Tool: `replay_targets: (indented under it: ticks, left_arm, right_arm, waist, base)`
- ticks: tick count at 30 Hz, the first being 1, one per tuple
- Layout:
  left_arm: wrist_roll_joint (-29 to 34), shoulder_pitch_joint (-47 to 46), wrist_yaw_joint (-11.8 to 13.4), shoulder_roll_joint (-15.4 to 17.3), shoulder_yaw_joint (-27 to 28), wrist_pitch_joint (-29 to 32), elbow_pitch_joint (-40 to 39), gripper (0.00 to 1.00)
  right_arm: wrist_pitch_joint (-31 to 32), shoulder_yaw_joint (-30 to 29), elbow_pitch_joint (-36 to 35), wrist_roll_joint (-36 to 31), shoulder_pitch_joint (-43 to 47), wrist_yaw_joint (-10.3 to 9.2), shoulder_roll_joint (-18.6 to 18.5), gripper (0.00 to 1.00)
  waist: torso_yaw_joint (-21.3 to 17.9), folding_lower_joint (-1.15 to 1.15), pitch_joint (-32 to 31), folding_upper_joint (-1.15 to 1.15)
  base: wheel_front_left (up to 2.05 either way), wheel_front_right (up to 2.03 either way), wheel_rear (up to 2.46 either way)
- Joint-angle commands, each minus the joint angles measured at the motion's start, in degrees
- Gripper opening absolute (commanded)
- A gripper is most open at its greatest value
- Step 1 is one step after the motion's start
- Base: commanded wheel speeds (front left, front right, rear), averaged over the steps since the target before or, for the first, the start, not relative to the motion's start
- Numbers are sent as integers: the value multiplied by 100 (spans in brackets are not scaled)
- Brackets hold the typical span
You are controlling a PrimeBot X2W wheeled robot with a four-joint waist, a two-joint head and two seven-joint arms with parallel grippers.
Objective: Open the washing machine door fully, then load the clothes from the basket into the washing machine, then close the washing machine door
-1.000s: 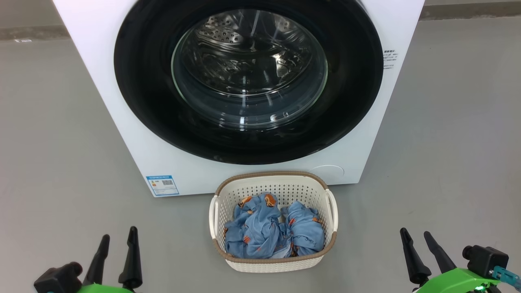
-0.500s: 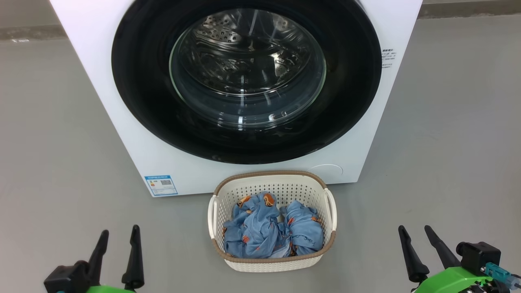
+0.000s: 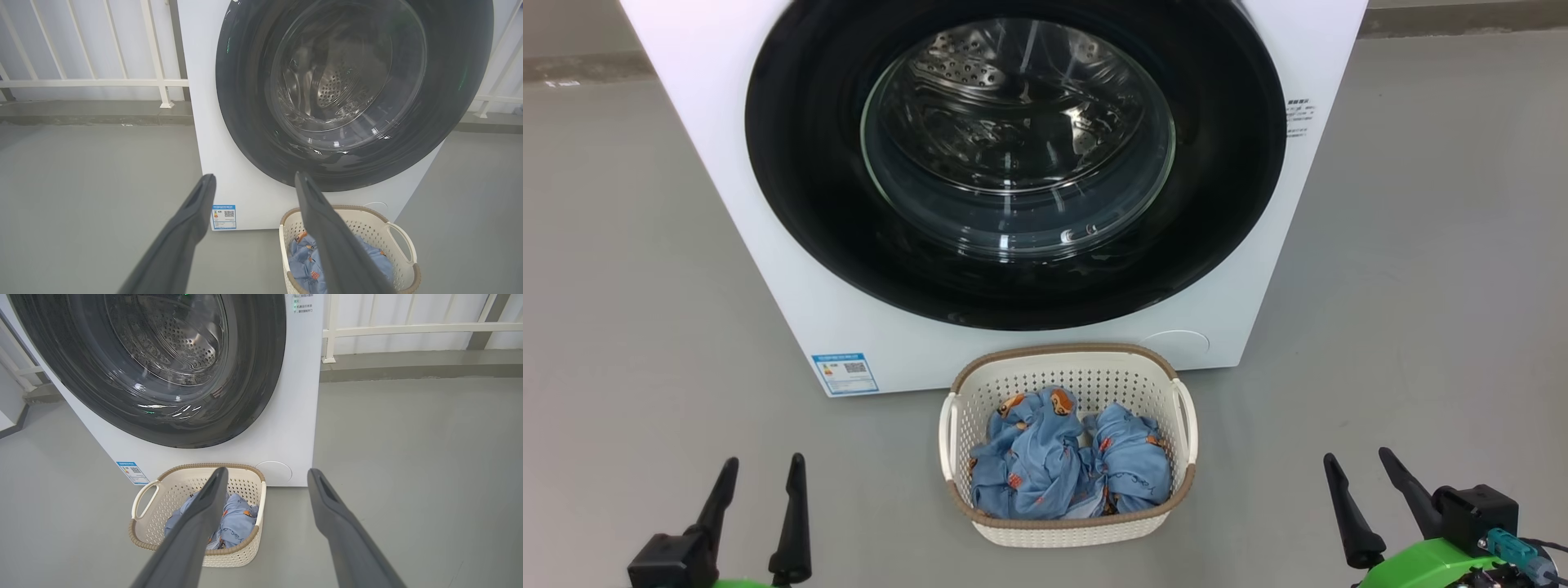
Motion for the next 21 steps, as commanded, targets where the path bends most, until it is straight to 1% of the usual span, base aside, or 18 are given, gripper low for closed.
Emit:
replay_targets:
  ticks: [1,6,12,16,21]
  left_arm:
    - [65,-57,-9,102,194,-78,-130,100]
    - [61,-54,-9,98,205,-78,-59,100]
    - [306,-75,-9,130,181,-78,-8,100]
    - [318,-89,-9,132,137,-78,5,100]
    - [310,-83,-9,136,153,-78,-16,100]
  right_arm:
    - [-70,107,-138,-51,-177,9,-63,100]
    - [-70,109,-145,-40,-176,9,-53,100]
    - [-70,56,-159,-34,-178,9,-36,100]
    - [-70,25,-167,-29,-167,9,-26,100]
    - [-70,-1,-189,-38,-158,9,-16,100]
  waist:
    - [1,0,-5,0]
    - [-4,0,-27,0]
    - [0,0,-36,0]
    - [18,0,-41,0]
    - [45,0,-16,0]
  base:
    - [0,0,0]
    - [0,0,0]
    - [13,13,-25]
    - [51,51,-101]
    - [86,86,-172]
